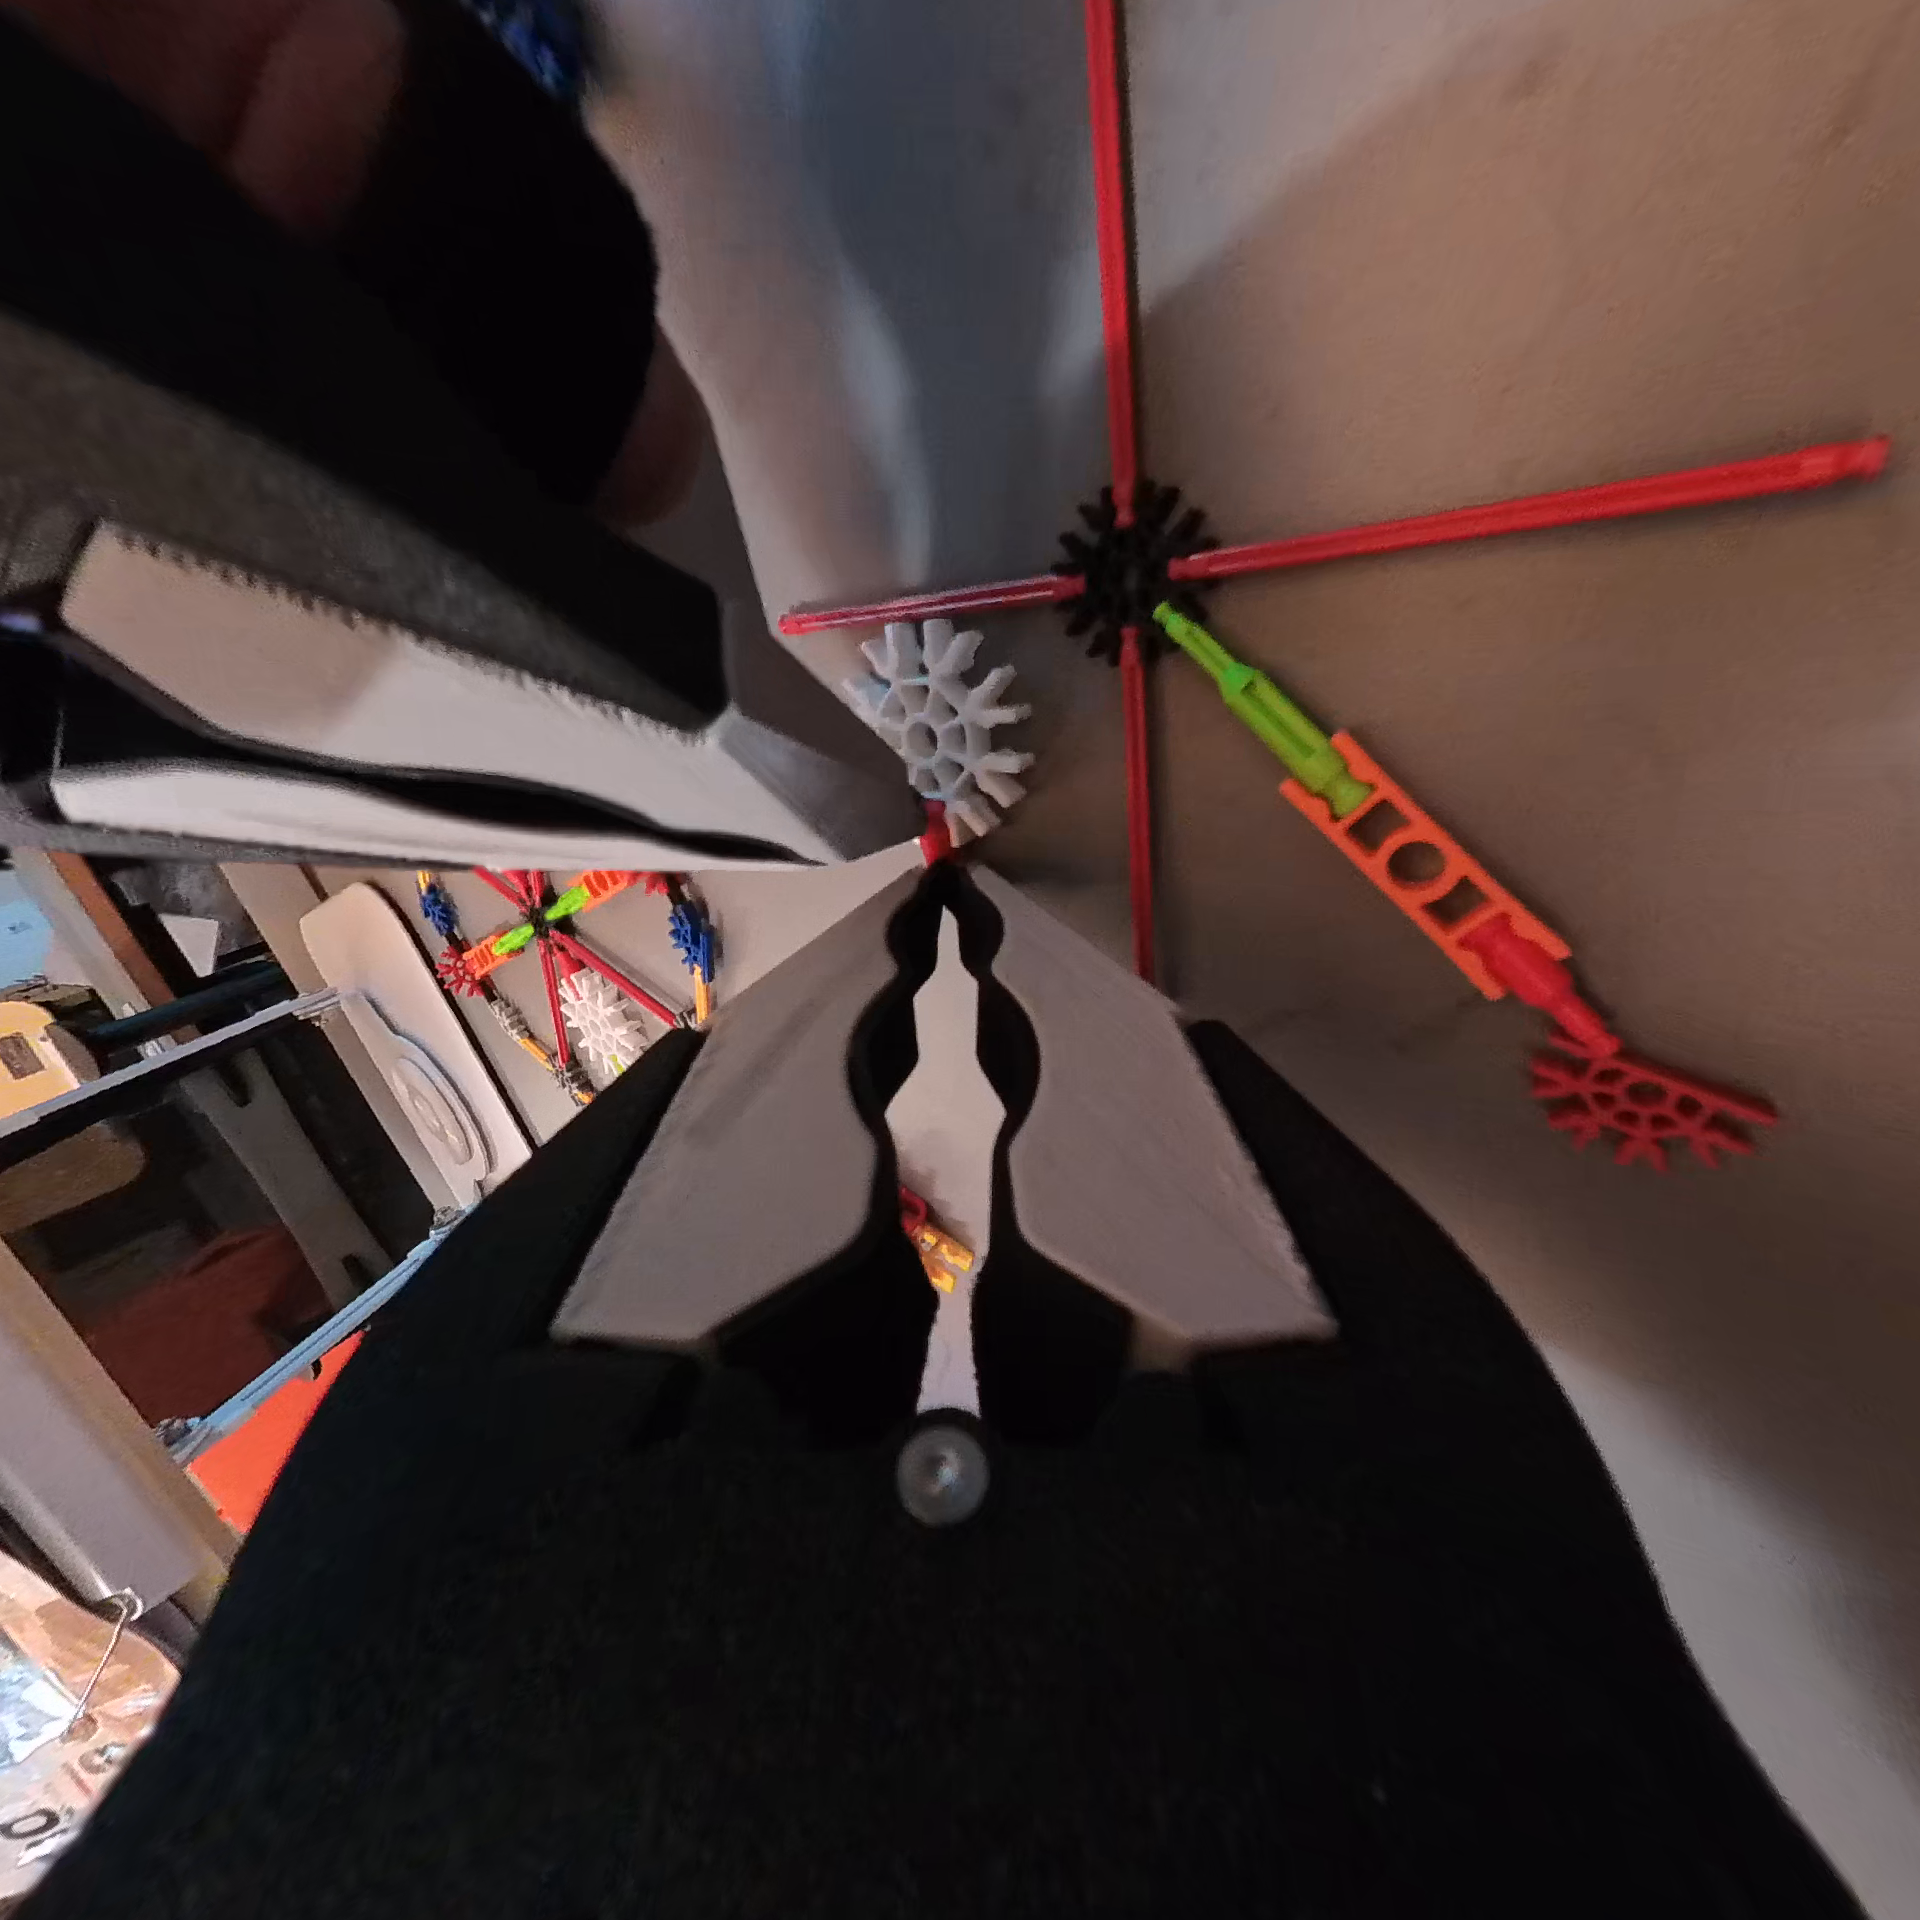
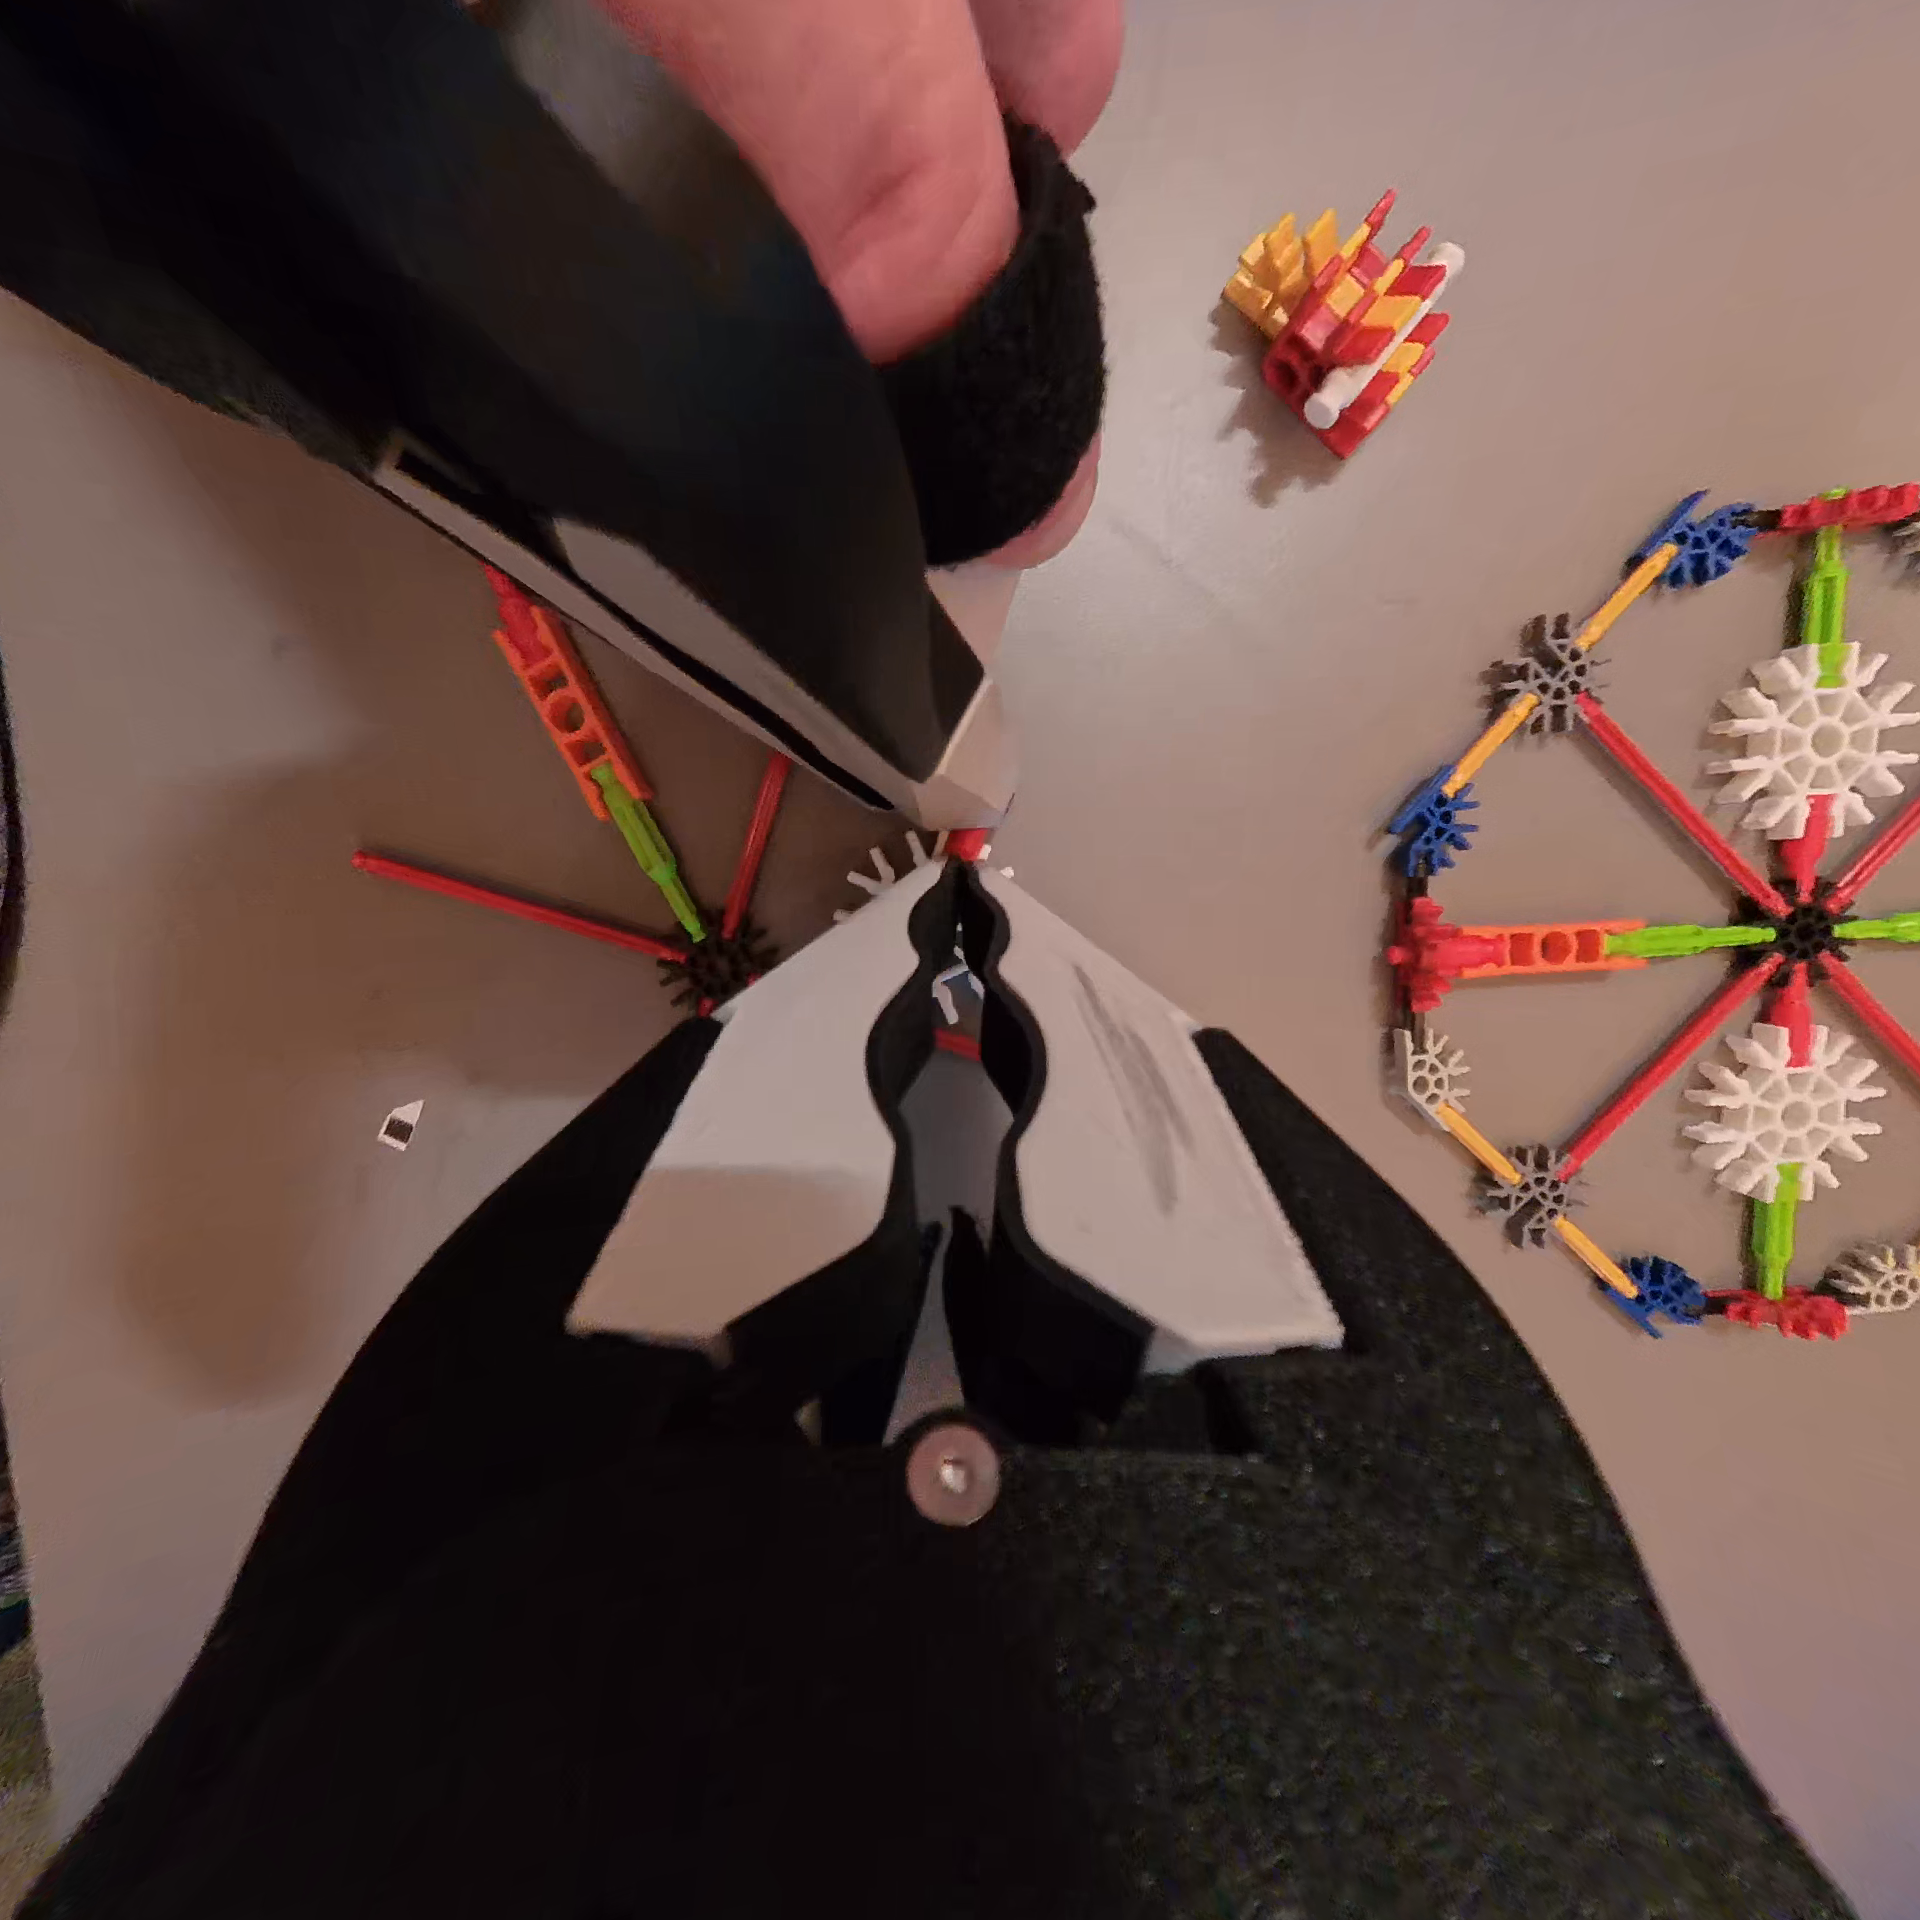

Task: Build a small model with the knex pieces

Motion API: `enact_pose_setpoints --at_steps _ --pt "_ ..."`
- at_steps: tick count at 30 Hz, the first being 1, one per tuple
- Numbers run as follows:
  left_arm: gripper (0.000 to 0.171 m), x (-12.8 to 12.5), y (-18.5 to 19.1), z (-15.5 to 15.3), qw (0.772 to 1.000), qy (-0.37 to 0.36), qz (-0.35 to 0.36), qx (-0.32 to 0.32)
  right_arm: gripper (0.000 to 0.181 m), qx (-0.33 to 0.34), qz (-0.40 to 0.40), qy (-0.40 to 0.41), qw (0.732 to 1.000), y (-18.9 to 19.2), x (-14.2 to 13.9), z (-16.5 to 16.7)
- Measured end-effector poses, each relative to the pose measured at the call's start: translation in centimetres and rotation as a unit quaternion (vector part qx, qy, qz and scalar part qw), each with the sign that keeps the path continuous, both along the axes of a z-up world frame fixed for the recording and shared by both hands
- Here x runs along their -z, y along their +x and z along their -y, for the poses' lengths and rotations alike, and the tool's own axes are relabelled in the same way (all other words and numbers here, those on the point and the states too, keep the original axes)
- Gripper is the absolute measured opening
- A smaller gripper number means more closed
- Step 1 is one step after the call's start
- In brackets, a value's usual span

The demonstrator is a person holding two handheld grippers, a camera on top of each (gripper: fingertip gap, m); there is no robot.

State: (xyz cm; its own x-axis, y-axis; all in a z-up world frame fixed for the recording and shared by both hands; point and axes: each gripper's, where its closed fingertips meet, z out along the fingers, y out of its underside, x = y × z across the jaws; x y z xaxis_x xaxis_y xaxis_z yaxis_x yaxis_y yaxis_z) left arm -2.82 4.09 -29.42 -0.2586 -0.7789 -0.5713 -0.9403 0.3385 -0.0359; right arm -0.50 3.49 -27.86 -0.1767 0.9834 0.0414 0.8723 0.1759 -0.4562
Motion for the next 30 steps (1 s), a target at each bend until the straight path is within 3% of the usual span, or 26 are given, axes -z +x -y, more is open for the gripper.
enact_pose_setpoints --at_steps 8,16,22,27,30 --pt "0.001 0.0 0.2 -0.1 0.999 0.015 0.028 -0.011 0.000 -0.031 0.099 -0.011 0.995 0.1 0.1 0.1" --pt "0.001 -0.1 0.3 -0.1 0.998 0.031 0.054 -0.015 0.000 -0.064 0.177 0.053 0.981 0.0 0.3 0.1" --pt "0.002 -0.1 0.5 0.0 0.996 0.027 0.081 -0.029 0.000 -0.035 0.141 0.020 0.989 0.1 0.1 -0.3" --pt "0.002 -0.2 0.1 -0.2 0.993 0.011 0.106 -0.055 0.007 0.029 0.046 0.025 0.998 0.9 -3.1 -1.6" --pt "0.012 -0.6 -0.1 -0.3 0.990 -0.006 0.119 -0.079 0.009 0.061 0.017 0.026 0.998 2.6 -3.6 -1.8"
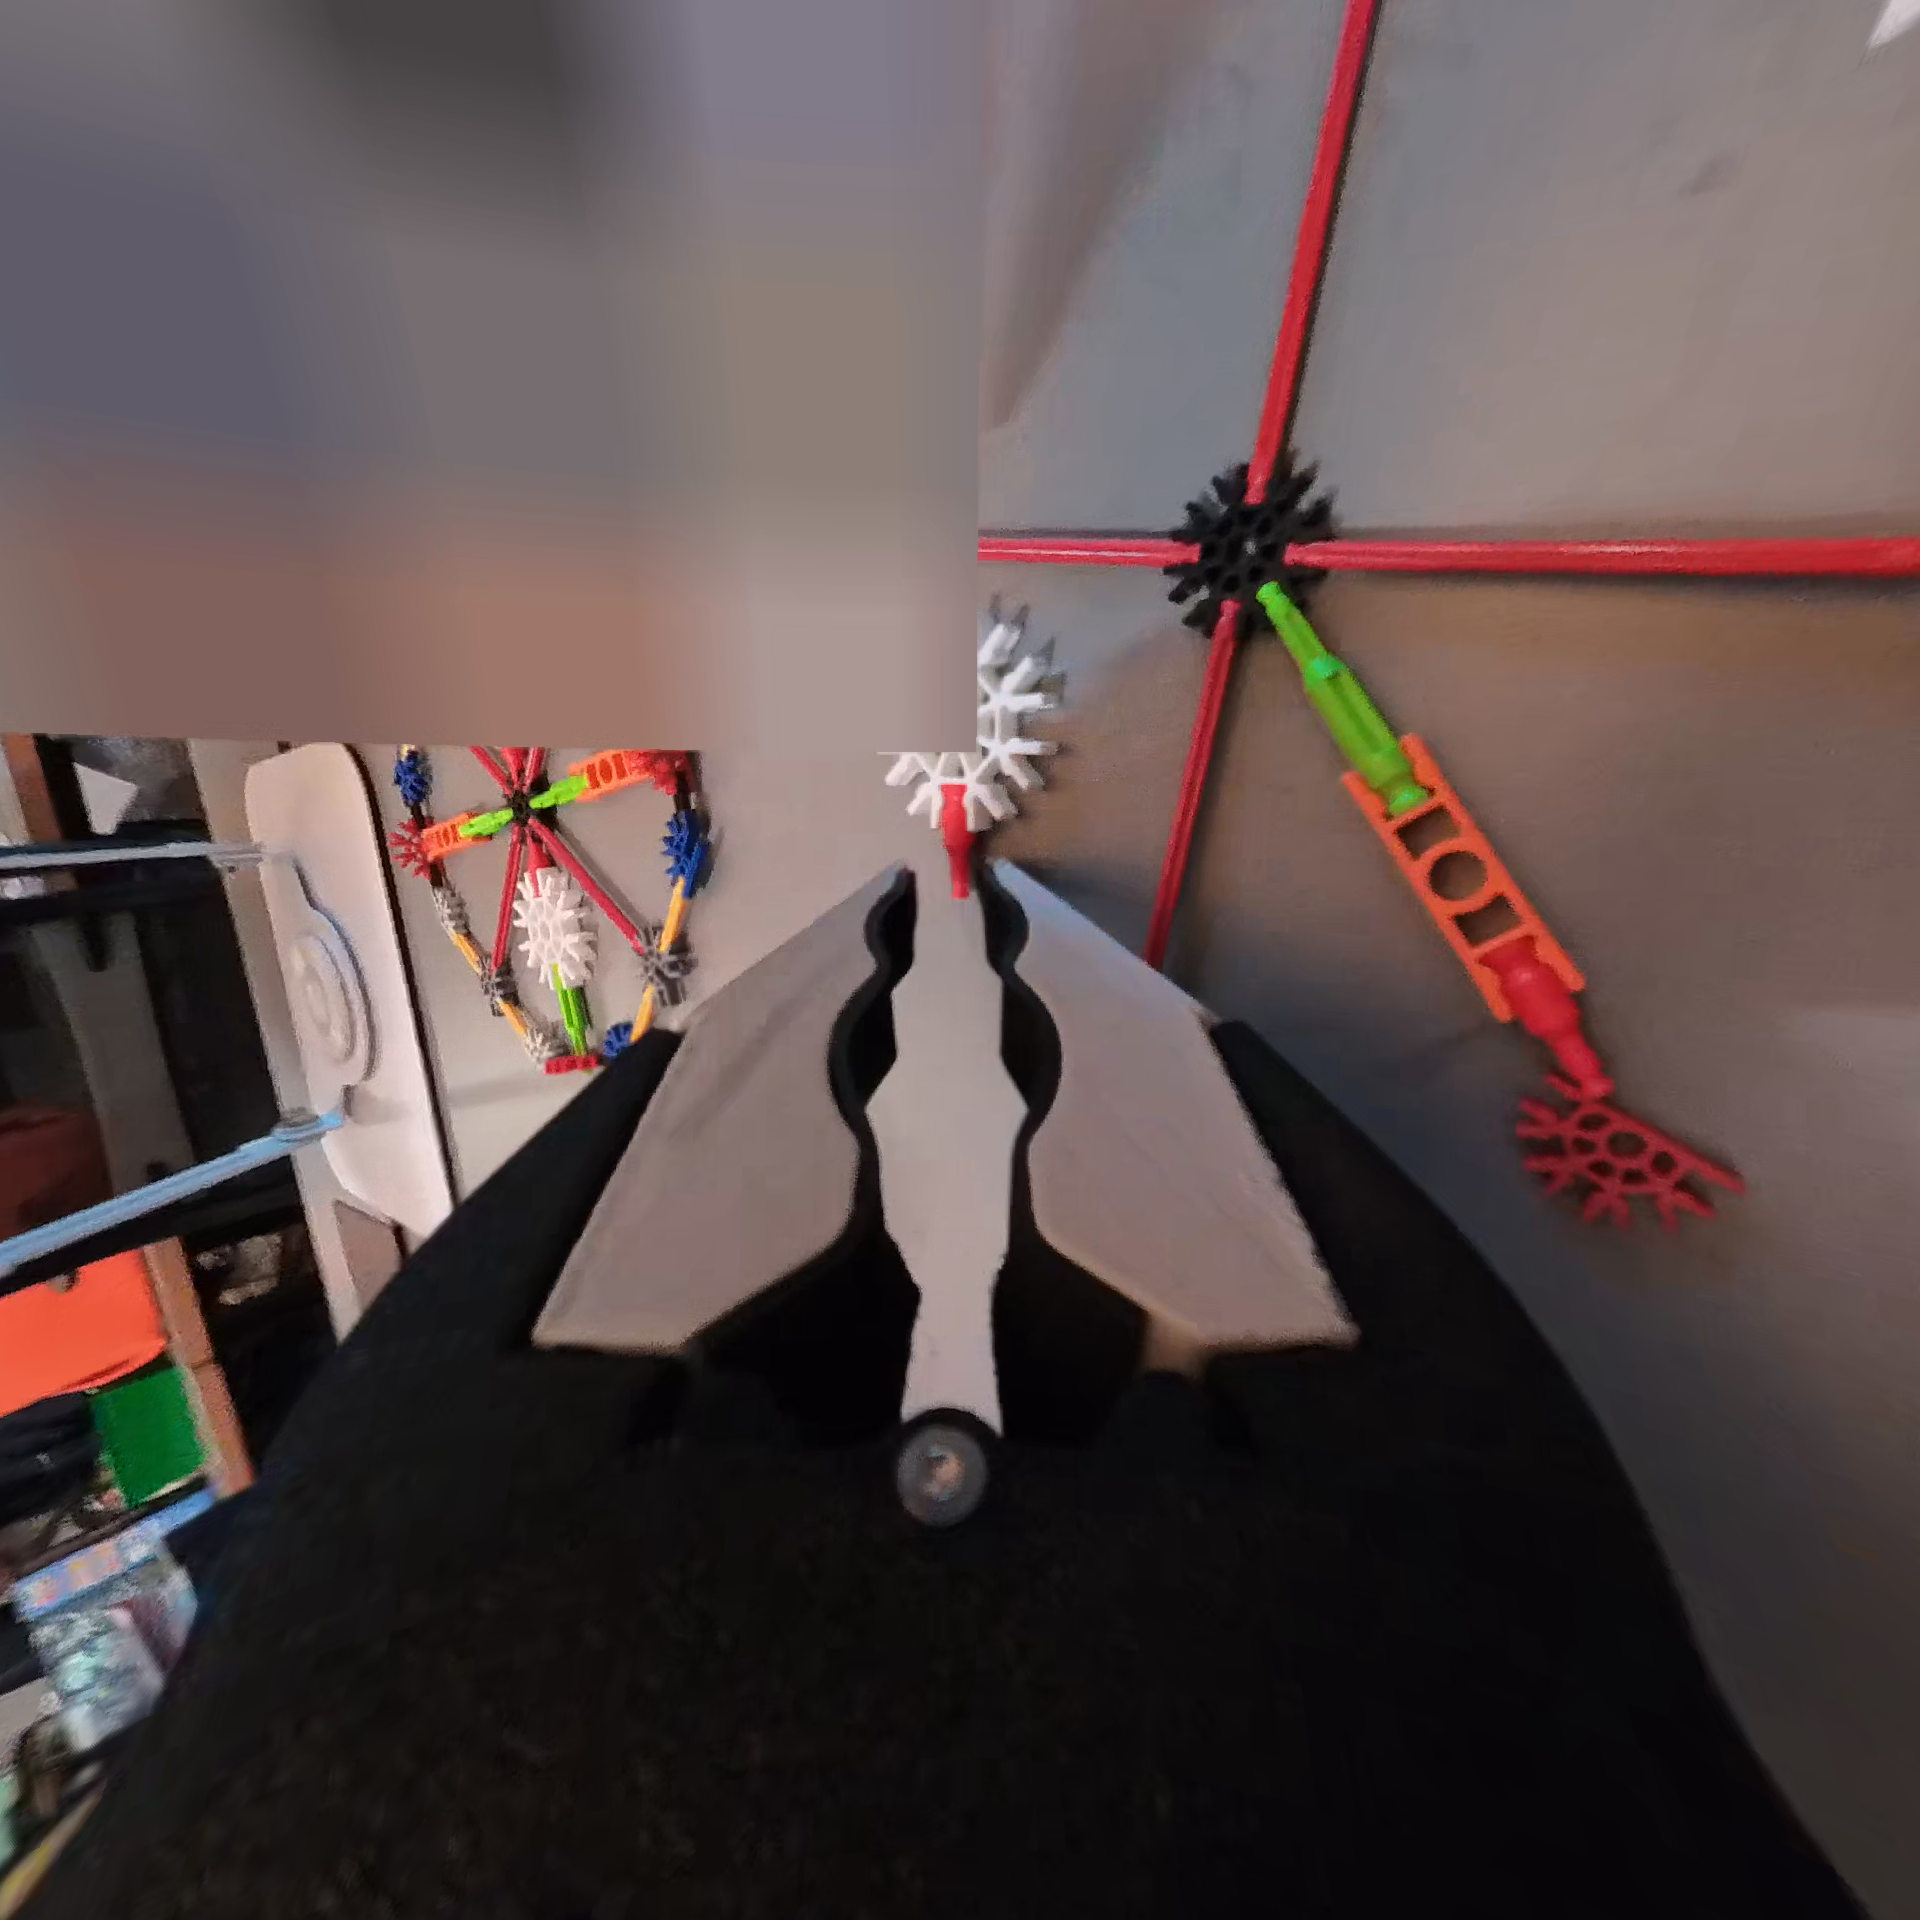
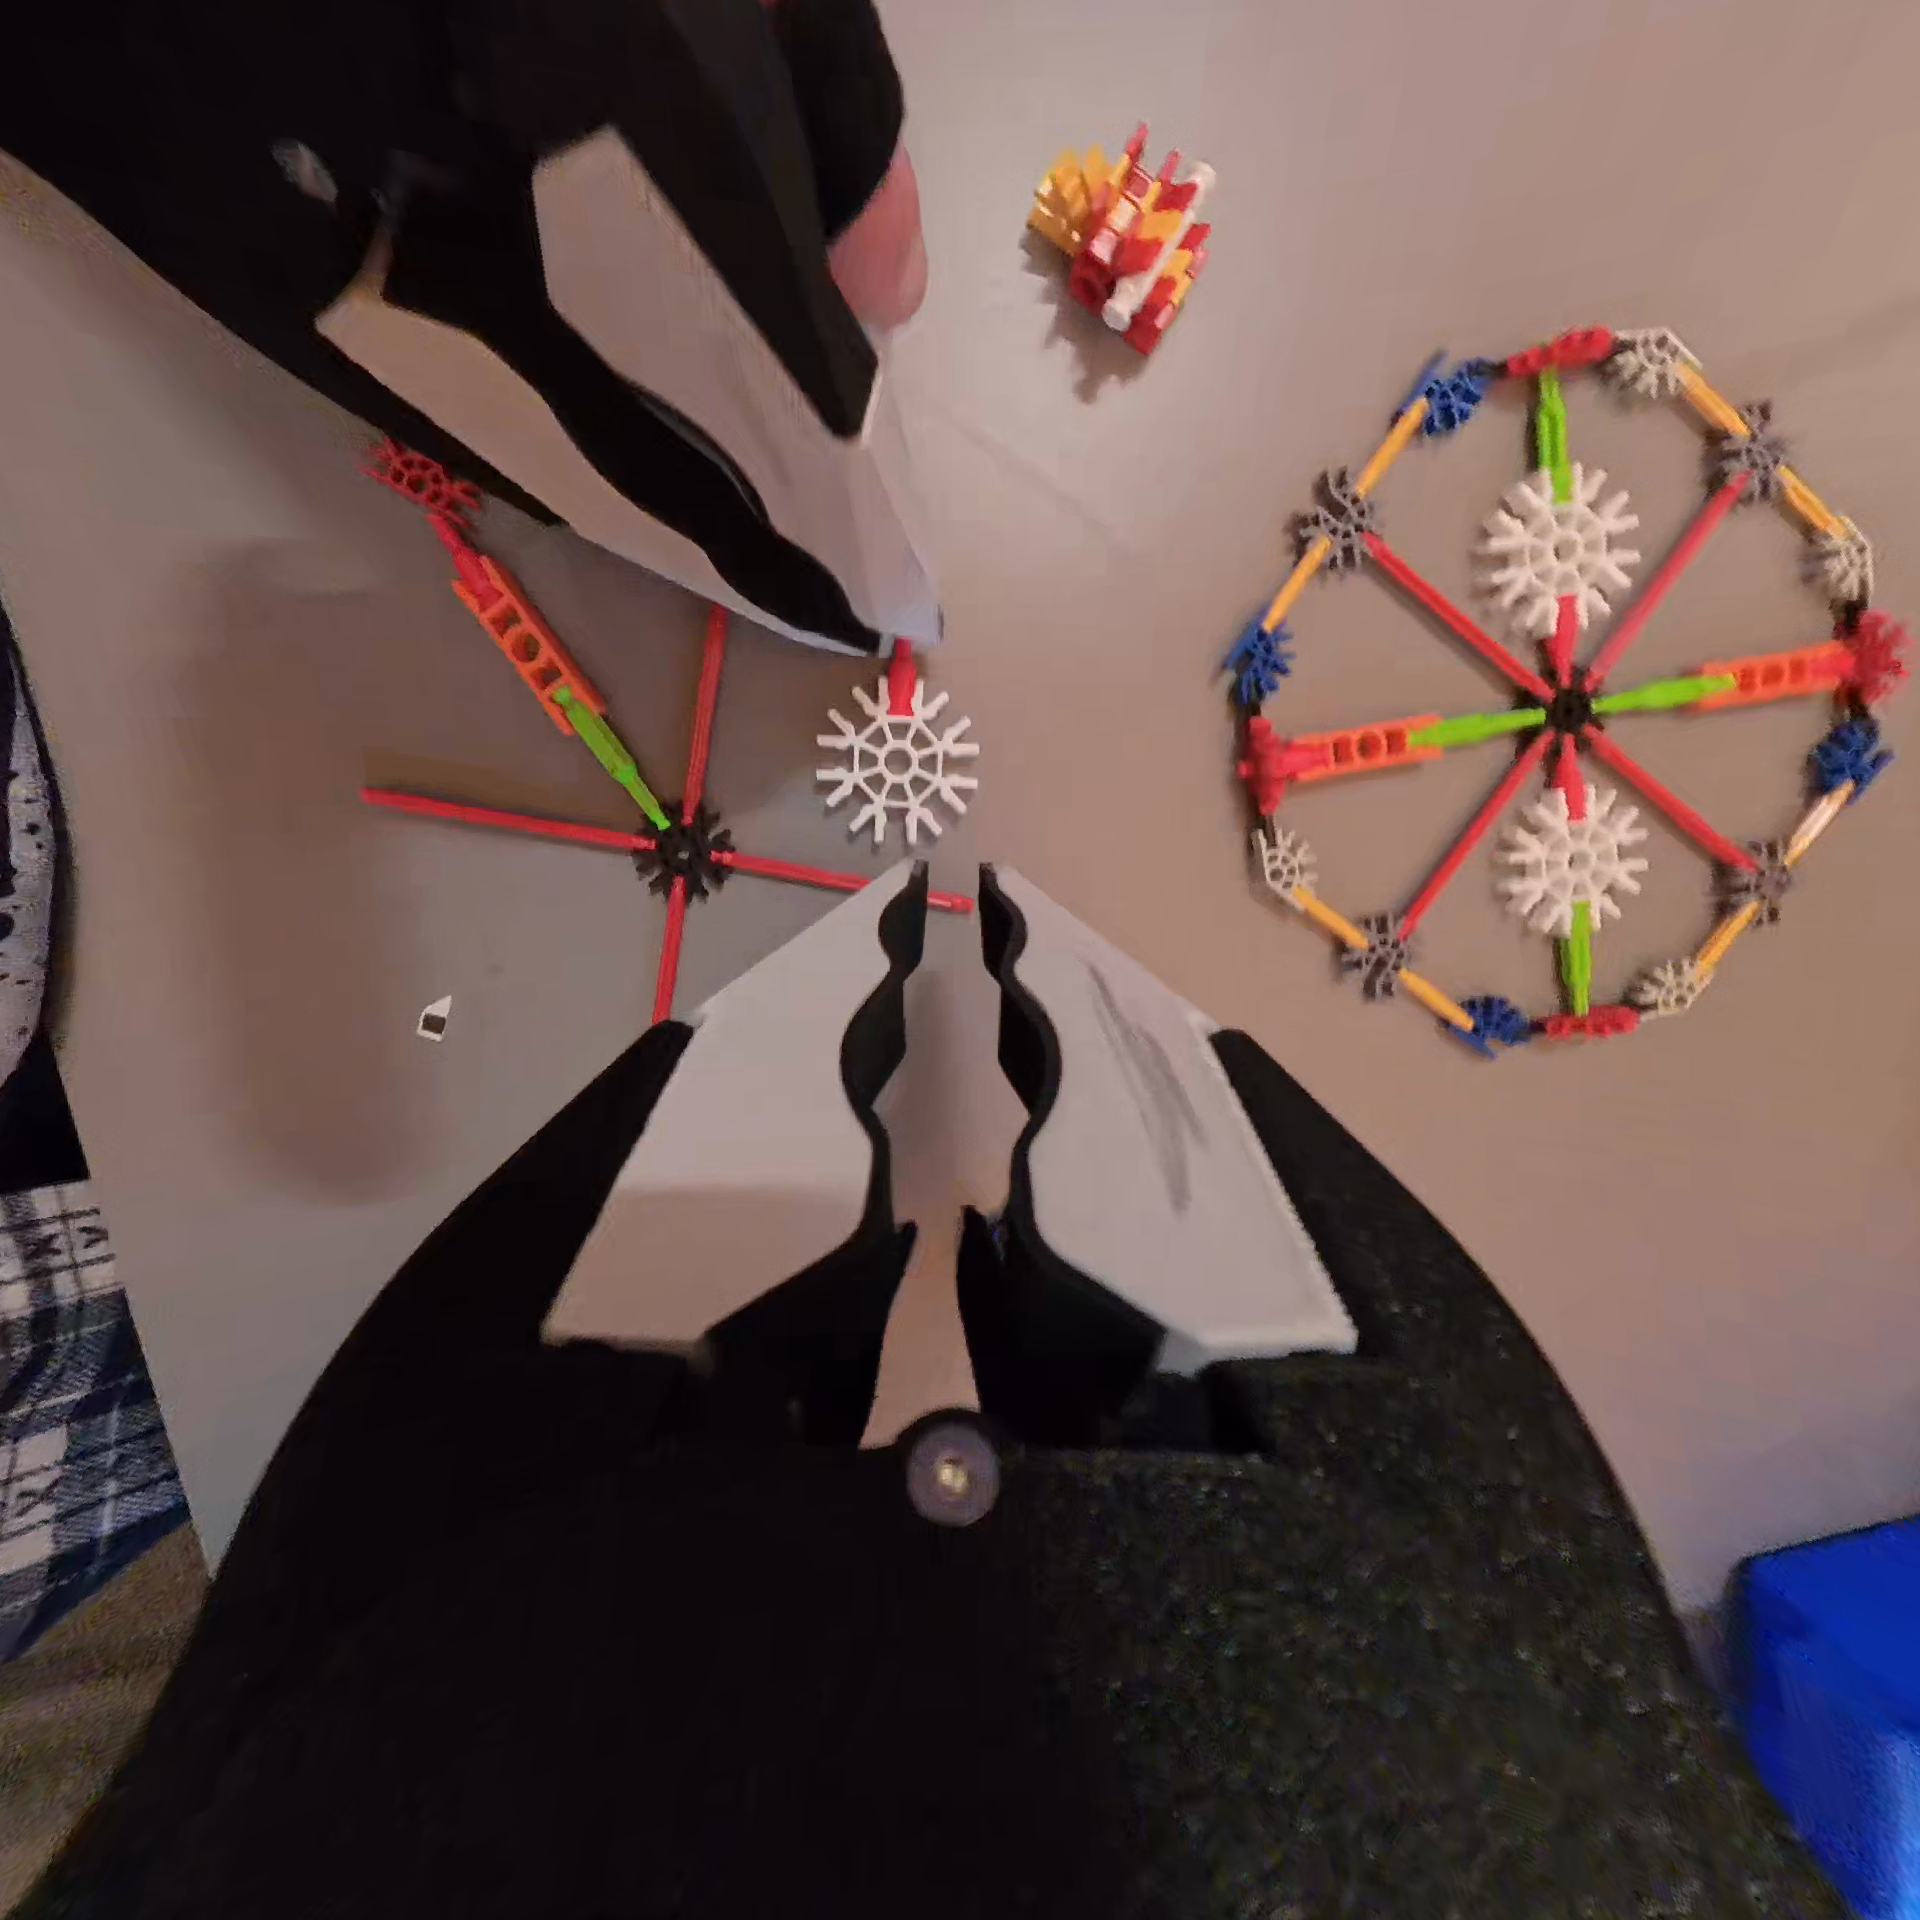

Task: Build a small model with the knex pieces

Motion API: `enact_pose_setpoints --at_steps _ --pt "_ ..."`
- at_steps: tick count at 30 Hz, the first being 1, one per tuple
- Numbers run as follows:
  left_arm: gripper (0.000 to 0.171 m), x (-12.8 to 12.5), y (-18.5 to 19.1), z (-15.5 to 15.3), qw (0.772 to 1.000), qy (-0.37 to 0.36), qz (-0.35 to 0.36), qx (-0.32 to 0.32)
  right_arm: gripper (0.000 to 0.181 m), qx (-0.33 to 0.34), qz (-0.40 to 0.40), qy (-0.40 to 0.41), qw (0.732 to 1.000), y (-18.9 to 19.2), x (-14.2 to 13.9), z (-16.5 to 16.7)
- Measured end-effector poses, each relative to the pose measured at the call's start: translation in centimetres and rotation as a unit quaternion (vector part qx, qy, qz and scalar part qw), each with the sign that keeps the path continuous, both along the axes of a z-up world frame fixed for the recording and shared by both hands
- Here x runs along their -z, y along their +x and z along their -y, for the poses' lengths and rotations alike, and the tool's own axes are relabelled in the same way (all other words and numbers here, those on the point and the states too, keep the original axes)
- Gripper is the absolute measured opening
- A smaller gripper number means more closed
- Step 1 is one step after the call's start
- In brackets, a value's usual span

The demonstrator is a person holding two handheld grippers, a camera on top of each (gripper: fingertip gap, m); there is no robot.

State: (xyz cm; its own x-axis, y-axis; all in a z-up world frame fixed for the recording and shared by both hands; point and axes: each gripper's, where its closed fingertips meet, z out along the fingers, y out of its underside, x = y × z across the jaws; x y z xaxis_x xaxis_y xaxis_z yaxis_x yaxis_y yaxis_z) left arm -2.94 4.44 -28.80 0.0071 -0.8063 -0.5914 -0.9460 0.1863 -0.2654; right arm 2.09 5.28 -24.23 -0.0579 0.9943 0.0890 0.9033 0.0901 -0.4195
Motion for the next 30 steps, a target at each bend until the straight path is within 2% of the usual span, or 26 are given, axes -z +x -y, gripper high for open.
enact_pose_setpoints --at_steps 3,5,8,11,15,19,20,30 --pt "0.014 0.0 0.0 0.3 0.999 -0.030 0.013 -0.021 0.010 0.029 -0.042 -0.010 0.999 0.6 0.0 0.4" --pt "0.009 0.2 0.1 0.4 0.999 -0.038 0.018 -0.033 0.013 0.045 -0.063 -0.009 0.997 0.6 0.4 0.6" --pt "0.007 0.2 0.4 0.5 0.996 -0.057 0.041 -0.062 0.028 0.062 -0.073 -0.009 0.995 0.2 1.8 0.6" --pt "0.007 0.2 1.4 1.7 0.990 -0.103 0.080 -0.059 0.035 0.067 -0.084 -0.009 0.994 -0.6 2.7 0.6" --pt "0.014 -0.7 1.5 1.7 0.986 -0.106 0.115 -0.065 0.036 0.059 -0.074 -0.001 0.995 -1.1 3.6 0.6" --pt "0.022 -1.2 0.5 0.5 0.982 -0.101 0.131 -0.094 0.036 0.052 -0.078 -0.004 0.996 -1.7 4.2 0.5" --pt "0.023 -1.2 0.3 0.5 0.981 -0.105 0.133 -0.097 0.028 0.049 -0.079 -0.004 0.996 -1.8 4.2 0.5" --pt "0.025 -2.3 -0.3 0.5 0.976 -0.097 0.160 -0.108 0.027 0.019 -0.077 0.015 0.997 -0.9 3.0 -0.2"
